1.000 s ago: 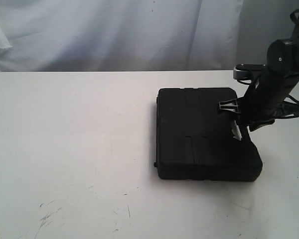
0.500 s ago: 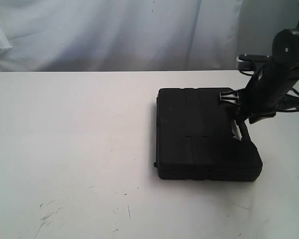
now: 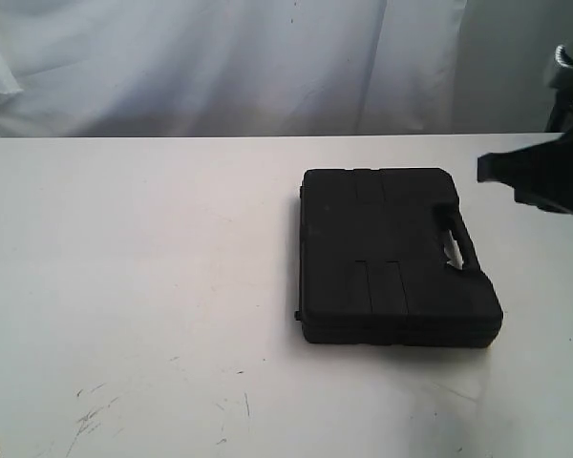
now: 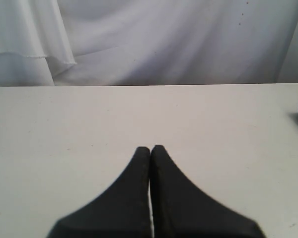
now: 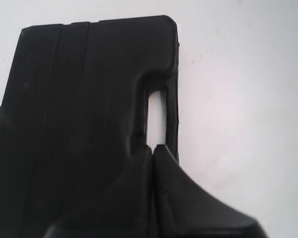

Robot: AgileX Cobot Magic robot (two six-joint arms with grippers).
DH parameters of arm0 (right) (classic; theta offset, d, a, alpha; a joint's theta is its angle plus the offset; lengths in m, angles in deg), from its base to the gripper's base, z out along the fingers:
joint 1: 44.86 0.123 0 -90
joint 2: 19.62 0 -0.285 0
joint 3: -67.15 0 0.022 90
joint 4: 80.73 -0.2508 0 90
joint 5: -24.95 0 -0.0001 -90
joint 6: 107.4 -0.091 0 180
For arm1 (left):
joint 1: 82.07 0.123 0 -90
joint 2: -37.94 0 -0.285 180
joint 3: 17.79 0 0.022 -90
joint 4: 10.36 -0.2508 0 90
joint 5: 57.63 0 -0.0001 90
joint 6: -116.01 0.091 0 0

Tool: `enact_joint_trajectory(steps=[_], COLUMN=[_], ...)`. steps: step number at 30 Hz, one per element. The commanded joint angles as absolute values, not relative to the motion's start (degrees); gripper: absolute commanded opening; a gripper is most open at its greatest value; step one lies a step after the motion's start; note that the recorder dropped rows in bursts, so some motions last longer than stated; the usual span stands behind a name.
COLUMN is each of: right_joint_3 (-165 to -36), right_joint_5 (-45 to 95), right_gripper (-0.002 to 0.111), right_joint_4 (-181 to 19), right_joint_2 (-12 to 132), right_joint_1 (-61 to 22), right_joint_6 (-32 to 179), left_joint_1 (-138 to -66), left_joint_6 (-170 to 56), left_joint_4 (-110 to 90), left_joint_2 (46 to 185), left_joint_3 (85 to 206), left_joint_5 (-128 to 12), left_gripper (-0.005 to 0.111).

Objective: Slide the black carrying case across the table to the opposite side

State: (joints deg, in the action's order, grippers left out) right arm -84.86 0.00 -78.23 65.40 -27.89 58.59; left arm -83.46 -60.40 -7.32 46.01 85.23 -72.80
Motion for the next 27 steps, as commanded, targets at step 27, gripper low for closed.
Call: enact_joint_trajectory(steps=[27], right_joint_3=[-63.53], right_joint_5=[6.49], right_gripper=[0.0], right_joint_4=[-66.66], right_joint_2=[20.93], right_joint_1=[-29.67], right_joint_6=[59.88], left_joint_1=[-83.29], left_joint_6=[-60.45], left_joint_4=[-6.68], left_joint_2=[45.72], left_joint_3=[84.99], left_joint_5=[-72.88], left_gripper=[0.0])
